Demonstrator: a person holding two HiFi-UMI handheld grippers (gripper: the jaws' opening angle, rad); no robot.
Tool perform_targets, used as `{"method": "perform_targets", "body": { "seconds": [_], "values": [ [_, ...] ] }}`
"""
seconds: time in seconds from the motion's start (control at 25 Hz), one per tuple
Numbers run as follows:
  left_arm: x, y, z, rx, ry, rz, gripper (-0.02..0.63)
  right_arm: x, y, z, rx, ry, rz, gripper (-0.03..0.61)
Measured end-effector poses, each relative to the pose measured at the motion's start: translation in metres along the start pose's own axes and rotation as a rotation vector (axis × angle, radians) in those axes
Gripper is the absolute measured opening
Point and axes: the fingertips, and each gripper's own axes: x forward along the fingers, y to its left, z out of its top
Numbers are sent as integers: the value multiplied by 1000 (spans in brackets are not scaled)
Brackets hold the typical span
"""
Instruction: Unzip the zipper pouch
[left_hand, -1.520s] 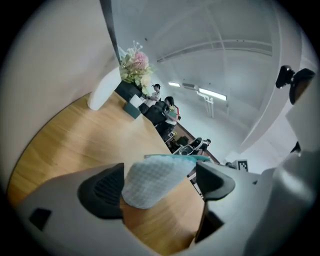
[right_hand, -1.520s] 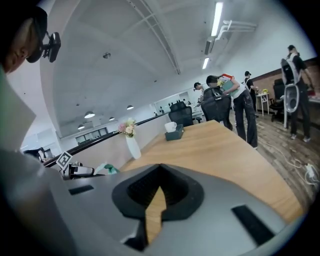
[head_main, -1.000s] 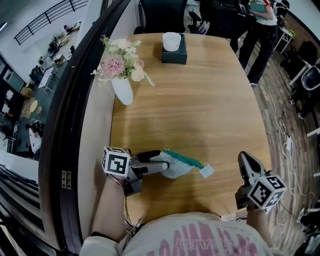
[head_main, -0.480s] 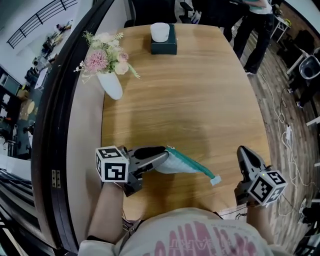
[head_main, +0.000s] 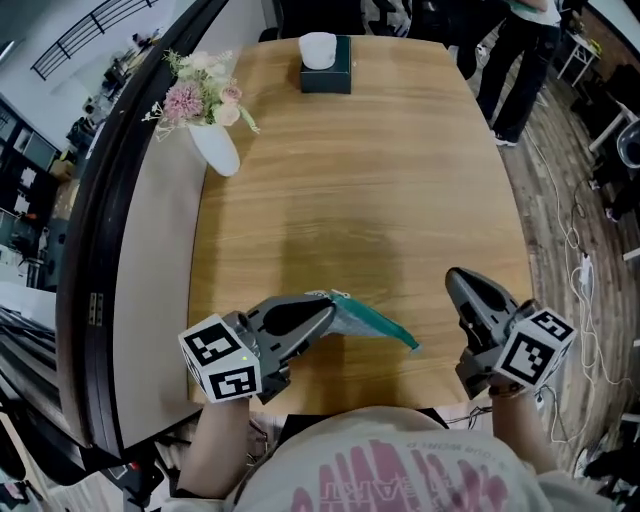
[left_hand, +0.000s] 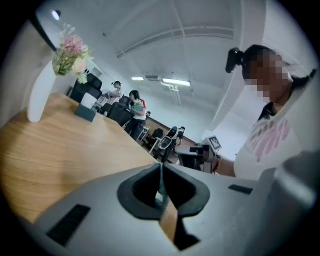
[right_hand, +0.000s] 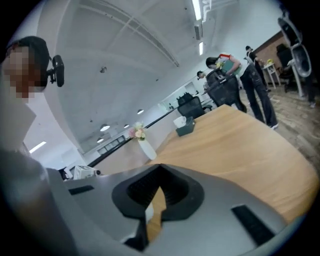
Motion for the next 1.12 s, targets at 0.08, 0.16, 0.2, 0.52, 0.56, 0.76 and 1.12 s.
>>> {"method": "perform_targets", "body": {
  "seconds": [0.08,0.16,0.2,0.52,0.56,0.76,1.12],
  "values": [
    [3,-17,-4,95,-7,35,17,6,27,0,19,44,149,-3],
    [5,-32,-8,166,-15,53,17,11,52,-8,24,111,296,-3],
    [6,-40,-9,193,-23,53,17,12,63,-14,21,155,361,-3],
    [6,-77,-25,311,0,6,17,19,113,-72,138,571,716,146],
    [6,-80,-26,323,8,-3,17,20,120,-75,160,606,751,146],
    [2,-84,-29,346,19,-7,17,29,136,-88,132,682,772,87],
    [-7,-81,-19,240,-89,-32,17,33,141,-70,205,510,766,37]
  ]
}}
